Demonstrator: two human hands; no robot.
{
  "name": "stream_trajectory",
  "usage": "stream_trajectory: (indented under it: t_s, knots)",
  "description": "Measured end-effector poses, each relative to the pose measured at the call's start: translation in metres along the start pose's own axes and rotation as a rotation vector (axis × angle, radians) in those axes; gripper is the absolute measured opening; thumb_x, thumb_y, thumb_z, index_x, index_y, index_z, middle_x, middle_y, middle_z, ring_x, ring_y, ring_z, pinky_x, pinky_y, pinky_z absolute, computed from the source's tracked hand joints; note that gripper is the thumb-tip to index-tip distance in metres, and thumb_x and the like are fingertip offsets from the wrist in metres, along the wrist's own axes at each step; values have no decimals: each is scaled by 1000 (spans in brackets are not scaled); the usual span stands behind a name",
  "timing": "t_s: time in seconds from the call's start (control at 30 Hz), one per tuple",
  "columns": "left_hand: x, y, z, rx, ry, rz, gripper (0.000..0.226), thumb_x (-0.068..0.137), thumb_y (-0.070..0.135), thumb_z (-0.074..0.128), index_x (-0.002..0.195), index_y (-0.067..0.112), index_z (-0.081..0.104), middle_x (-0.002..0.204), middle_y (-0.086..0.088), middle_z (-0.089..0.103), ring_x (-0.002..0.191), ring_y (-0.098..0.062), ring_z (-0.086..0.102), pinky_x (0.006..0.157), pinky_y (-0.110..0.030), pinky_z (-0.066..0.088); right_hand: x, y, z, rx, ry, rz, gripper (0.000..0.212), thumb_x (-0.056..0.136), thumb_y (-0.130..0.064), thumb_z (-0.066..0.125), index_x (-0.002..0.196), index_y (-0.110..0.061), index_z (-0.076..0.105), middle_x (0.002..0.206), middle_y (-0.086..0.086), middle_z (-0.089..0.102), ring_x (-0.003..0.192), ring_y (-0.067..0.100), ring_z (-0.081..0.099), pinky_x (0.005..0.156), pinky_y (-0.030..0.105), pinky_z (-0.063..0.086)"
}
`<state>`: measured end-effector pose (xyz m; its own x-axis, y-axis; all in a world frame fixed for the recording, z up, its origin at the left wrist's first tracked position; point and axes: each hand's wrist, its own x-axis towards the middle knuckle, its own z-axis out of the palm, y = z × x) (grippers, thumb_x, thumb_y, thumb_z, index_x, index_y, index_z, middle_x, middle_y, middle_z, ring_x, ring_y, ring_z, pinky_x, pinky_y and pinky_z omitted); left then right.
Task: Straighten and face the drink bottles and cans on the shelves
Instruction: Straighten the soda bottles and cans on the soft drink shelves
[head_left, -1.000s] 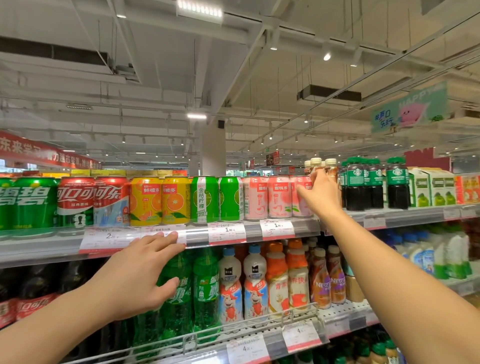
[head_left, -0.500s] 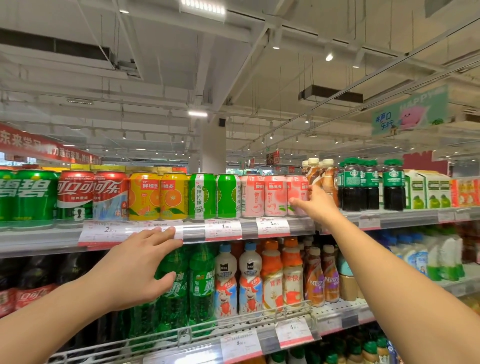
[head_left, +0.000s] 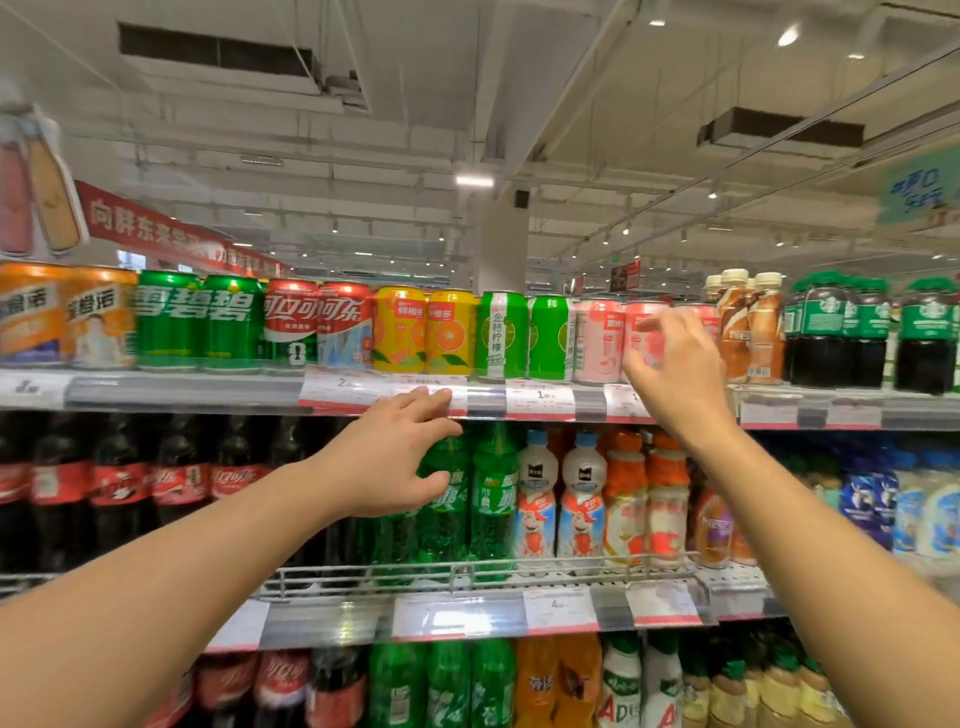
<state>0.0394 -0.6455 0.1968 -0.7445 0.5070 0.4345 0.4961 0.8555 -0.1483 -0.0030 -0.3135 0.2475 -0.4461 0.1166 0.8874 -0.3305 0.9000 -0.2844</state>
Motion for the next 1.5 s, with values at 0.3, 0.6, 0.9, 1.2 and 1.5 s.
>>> stream_trajectory:
  t_s: [0.3, 0.6, 0.9, 1.2, 1.5]
  knots:
    - [-76, -11, 7, -59, -12, -63, 53, 93, 53, 46, 139, 31, 55, 156, 5, 43, 142, -16, 39, 112, -42, 40, -94, -95, 24, 277, -318, -290, 14, 90, -34, 63, 93, -23, 71, 89, -8, 72, 83, 13, 67, 78, 41, 57]
    - [-195, -52, 2, -116, -45, -267, 57, 86, 58, 41, 130, 29, 63, 129, 9, 67, 120, -16, 60, 100, -35, 48, -155, -170, 40, 400, -544, -245, 8, 92, -29, 70, 95, -23, 73, 87, -12, 74, 81, 3, 69, 81, 31, 56]
    - [-334, -87, -11, -285, -140, -334, 38, 97, 50, 56, 130, 33, 63, 118, 17, 70, 106, 2, 63, 92, -26, 53, -285, -268, 38, 694, -849, -67, 7, 95, -35, 69, 101, -31, 70, 88, -7, 75, 83, 15, 72, 79, 45, 58]
    - [-483, -154, -46, -327, -208, -444, 38, 96, 58, 52, 126, 38, 63, 114, 19, 70, 104, 6, 62, 88, -25, 54, -367, -399, 60, 645, -797, -14, 8, 96, -30, 68, 103, -29, 70, 87, -16, 73, 81, -2, 67, 70, 14, 48]
    - [-614, -209, -76, -344, -465, -572, 45, 96, 62, 53, 134, 39, 56, 118, 19, 66, 103, 1, 62, 91, -32, 55, -417, -539, 96, 348, -1434, -272, 50, 94, -54, 63, 137, -30, 56, 122, -3, 67, 110, 18, 64, 98, 42, 52]
